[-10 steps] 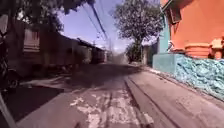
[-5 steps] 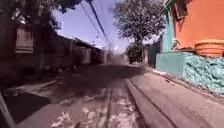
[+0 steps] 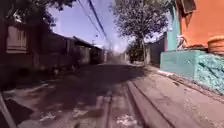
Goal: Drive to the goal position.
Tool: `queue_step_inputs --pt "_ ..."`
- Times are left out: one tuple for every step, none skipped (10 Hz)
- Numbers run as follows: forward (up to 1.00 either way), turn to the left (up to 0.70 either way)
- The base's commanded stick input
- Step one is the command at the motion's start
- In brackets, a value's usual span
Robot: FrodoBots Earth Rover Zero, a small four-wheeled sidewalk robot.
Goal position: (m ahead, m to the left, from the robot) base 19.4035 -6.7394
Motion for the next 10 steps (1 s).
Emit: queue_step_inputs --pt "1.00 0.00" --pt "1.00 0.00" --pt "1.00 0.00" --pt "1.00 0.00" --pt "1.00 0.00" --pt "1.00 0.00" --pt "1.00 0.00" --pt "1.00 0.00" --pt "1.00 0.00" --pt "1.00 0.00"
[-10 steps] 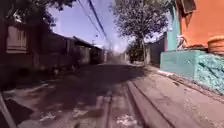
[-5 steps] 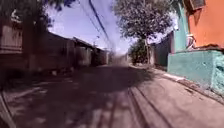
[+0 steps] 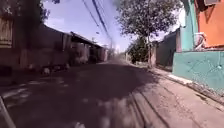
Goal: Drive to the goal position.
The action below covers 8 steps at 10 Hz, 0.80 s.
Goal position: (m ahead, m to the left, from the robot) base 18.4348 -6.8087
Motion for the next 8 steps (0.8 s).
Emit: queue_step_inputs --pt "1.00 0.00" --pt "1.00 0.00" --pt "1.00 0.00" --pt "1.00 0.00" --pt "1.00 0.00" --pt "1.00 0.00" --pt "1.00 0.00" --pt "1.00 0.00"
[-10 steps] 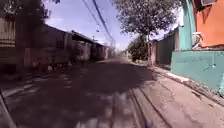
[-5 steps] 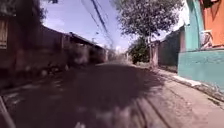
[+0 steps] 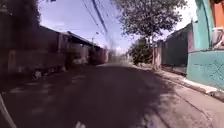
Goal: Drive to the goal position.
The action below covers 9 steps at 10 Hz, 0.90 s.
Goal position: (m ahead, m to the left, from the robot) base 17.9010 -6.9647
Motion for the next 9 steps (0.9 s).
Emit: queue_step_inputs --pt "1.00 0.00" --pt "1.00 0.00" --pt "1.00 0.00" --pt "1.00 0.00" --pt "1.00 0.00" --pt "1.00 0.00" --pt "1.00 0.00" --pt "1.00 0.00" --pt "1.00 0.00"
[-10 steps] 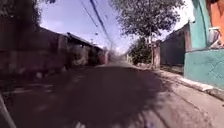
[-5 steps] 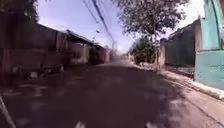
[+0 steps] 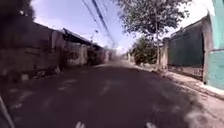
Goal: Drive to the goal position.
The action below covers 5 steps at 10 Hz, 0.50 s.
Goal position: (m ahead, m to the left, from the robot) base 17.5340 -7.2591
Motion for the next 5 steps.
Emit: queue_step_inputs --pt "1.00 0.00" --pt "1.00 0.00" --pt "1.00 0.00" --pt "1.00 0.00" --pt "1.00 0.00"
